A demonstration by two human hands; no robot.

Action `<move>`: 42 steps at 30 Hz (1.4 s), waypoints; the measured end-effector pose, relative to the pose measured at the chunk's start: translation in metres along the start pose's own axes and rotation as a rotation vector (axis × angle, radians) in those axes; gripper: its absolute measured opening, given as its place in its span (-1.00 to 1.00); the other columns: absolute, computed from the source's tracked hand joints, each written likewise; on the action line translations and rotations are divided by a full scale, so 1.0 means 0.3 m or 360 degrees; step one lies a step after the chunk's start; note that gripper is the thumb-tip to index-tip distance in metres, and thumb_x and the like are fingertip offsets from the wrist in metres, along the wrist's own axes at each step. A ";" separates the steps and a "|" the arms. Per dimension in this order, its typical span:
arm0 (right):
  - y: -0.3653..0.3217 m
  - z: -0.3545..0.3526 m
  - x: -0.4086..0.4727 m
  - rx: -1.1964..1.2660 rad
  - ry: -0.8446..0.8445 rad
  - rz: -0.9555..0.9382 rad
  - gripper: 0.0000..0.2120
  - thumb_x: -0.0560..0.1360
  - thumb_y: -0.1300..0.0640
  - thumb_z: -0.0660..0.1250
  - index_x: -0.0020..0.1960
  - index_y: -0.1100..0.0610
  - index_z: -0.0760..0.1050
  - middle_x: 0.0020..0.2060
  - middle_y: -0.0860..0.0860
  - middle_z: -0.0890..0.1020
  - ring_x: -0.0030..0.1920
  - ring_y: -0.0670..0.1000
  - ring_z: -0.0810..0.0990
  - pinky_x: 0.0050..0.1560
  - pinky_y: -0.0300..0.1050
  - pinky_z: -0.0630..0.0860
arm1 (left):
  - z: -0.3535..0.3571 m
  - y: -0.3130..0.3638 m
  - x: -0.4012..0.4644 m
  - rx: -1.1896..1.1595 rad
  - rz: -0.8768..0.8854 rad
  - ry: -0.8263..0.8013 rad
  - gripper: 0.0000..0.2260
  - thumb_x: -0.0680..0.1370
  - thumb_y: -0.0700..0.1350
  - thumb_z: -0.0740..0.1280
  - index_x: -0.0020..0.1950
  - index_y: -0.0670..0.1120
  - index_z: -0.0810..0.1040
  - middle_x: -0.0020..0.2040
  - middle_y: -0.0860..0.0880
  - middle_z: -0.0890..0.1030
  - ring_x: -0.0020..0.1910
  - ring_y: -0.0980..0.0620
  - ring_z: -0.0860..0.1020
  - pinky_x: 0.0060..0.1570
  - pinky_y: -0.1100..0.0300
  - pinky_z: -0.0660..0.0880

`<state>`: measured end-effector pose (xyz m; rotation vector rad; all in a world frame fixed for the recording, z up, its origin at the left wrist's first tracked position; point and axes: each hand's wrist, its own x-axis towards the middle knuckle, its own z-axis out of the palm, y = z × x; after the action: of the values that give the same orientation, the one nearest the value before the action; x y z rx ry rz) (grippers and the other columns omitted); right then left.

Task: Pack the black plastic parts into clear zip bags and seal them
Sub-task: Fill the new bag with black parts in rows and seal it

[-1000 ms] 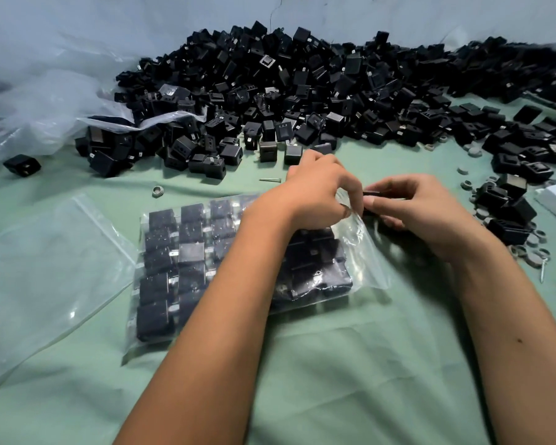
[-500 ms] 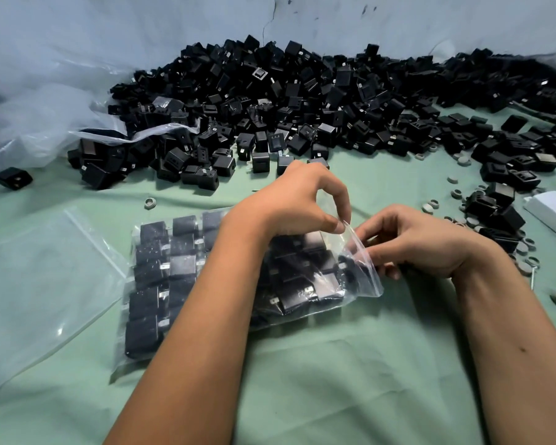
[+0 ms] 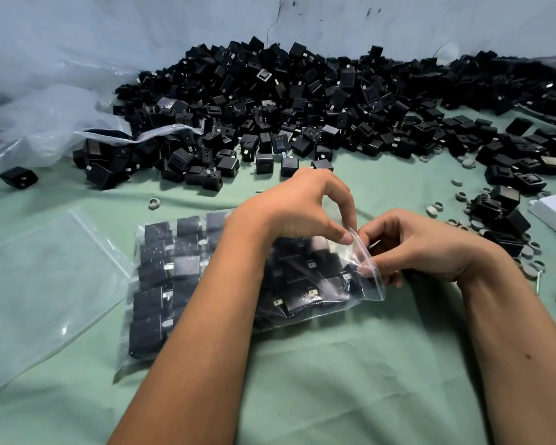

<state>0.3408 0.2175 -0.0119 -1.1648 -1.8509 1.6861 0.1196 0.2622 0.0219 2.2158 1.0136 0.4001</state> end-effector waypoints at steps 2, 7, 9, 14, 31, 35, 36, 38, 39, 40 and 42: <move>-0.001 0.001 0.001 -0.0033 0.0007 0.0012 -0.83 0.39 0.17 0.58 -0.13 0.26 0.67 -0.35 0.13 0.66 -0.42 -0.05 0.59 -0.44 -0.27 0.51 | -0.001 -0.004 0.002 -0.0021 0.0026 0.0012 -0.86 0.37 -0.01 0.62 -0.15 0.16 0.72 0.20 0.19 0.55 0.33 0.18 0.41 0.10 0.24 0.35; 0.001 0.015 0.010 0.0005 0.0051 0.0005 -0.81 0.39 0.19 0.59 -0.12 0.30 0.66 -0.33 0.16 0.68 -0.39 -0.03 0.63 -0.41 -0.26 0.54 | 0.003 -0.004 0.004 -0.0016 0.0041 0.0035 -0.86 0.37 -0.02 0.63 -0.15 0.15 0.73 0.19 0.17 0.56 0.29 0.20 0.44 0.01 0.30 0.34; 0.000 0.018 0.011 0.0043 0.0046 -0.0007 -0.82 0.40 0.23 0.59 -0.11 0.32 0.67 -0.32 0.16 0.68 -0.38 -0.02 0.64 -0.39 -0.24 0.56 | 0.004 0.000 0.005 -0.0010 0.0039 0.0044 -0.87 0.37 -0.01 0.63 -0.15 0.15 0.73 0.17 0.15 0.58 0.23 0.22 0.49 -0.07 0.33 0.35; -0.011 0.024 0.012 -0.0017 0.0067 -0.0001 -0.84 0.38 0.16 0.60 -0.12 0.24 0.72 -0.34 0.11 0.70 -0.41 -0.08 0.62 -0.40 -0.29 0.52 | 0.008 0.005 0.005 -0.0001 0.0027 0.0081 -0.86 0.36 -0.02 0.63 -0.15 0.12 0.74 0.16 0.10 0.62 0.20 0.16 0.54 -0.03 0.32 0.41; 0.002 0.011 0.020 -0.0252 0.0087 -0.0008 -0.73 0.38 -0.06 0.59 -0.08 0.14 0.74 -0.42 0.11 0.61 -0.51 -0.08 0.38 -0.53 -0.30 0.28 | -0.002 0.010 -0.011 0.0026 -0.0061 0.0097 -0.79 0.36 -0.02 0.64 -0.07 0.10 0.70 0.18 0.11 0.60 0.22 0.14 0.53 0.16 0.18 0.47; 0.003 0.008 0.026 -0.0283 -0.0011 0.0011 -0.59 0.33 -0.15 0.63 -0.03 0.15 0.72 -0.41 0.11 0.57 -0.49 -0.07 0.36 -0.51 -0.30 0.25 | -0.047 0.014 -0.050 0.0064 -0.0134 0.0187 -0.73 0.38 -0.02 0.64 -0.01 0.07 0.64 0.24 0.11 0.55 0.17 0.20 0.47 0.07 0.41 0.36; 0.002 0.006 0.026 -0.0276 -0.0026 0.0017 -0.58 0.32 -0.15 0.63 -0.04 0.16 0.72 -0.41 0.09 0.57 -0.49 -0.08 0.36 -0.51 -0.31 0.25 | -0.056 0.021 -0.060 0.0067 -0.0146 0.0228 -0.76 0.39 0.00 0.63 -0.05 0.06 0.64 0.24 0.08 0.55 0.22 0.15 0.45 0.13 0.33 0.39; 0.001 0.003 0.021 -0.0220 -0.0054 0.0013 -0.64 0.33 -0.09 0.63 -0.06 0.16 0.72 -0.41 0.04 0.59 -0.51 -0.12 0.36 -0.52 -0.33 0.26 | -0.061 0.044 -0.083 0.0131 -0.0118 0.0251 -0.82 0.39 0.04 0.62 -0.17 0.08 0.64 0.20 0.03 0.55 0.32 0.03 0.40 0.31 0.07 0.40; 0.003 0.002 0.021 -0.0190 -0.0066 0.0005 -0.68 0.33 -0.06 0.62 -0.07 0.15 0.72 -0.41 0.03 0.60 -0.51 -0.13 0.37 -0.52 -0.34 0.27 | -0.055 0.054 -0.099 0.0186 -0.0099 0.0217 -0.83 0.38 0.07 0.62 -0.22 0.10 0.65 0.18 0.02 0.54 0.34 -0.01 0.38 0.34 -0.02 0.38; 0.003 0.002 0.020 -0.0171 -0.0073 -0.0007 -0.69 0.33 -0.04 0.62 -0.06 0.16 0.72 -0.40 0.03 0.60 -0.51 -0.13 0.37 -0.52 -0.34 0.27 | -0.042 0.063 -0.119 0.0245 -0.0089 0.0161 -0.82 0.37 0.09 0.62 -0.26 0.13 0.64 0.17 0.03 0.53 0.33 -0.01 0.37 0.33 -0.04 0.37; 0.005 0.004 0.021 -0.0173 -0.0077 -0.0033 -0.71 0.35 -0.01 0.61 -0.04 0.16 0.73 -0.38 0.07 0.61 -0.50 -0.13 0.37 -0.51 -0.34 0.27 | -0.004 0.069 -0.170 0.0327 -0.0127 0.0041 -0.81 0.34 0.14 0.62 -0.27 0.15 0.65 0.16 0.11 0.49 0.31 0.03 0.32 0.29 -0.03 0.37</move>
<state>0.3367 0.2217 -0.0151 -1.1524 -1.9991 1.6342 0.0973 0.2142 0.0367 2.3463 1.1997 0.3011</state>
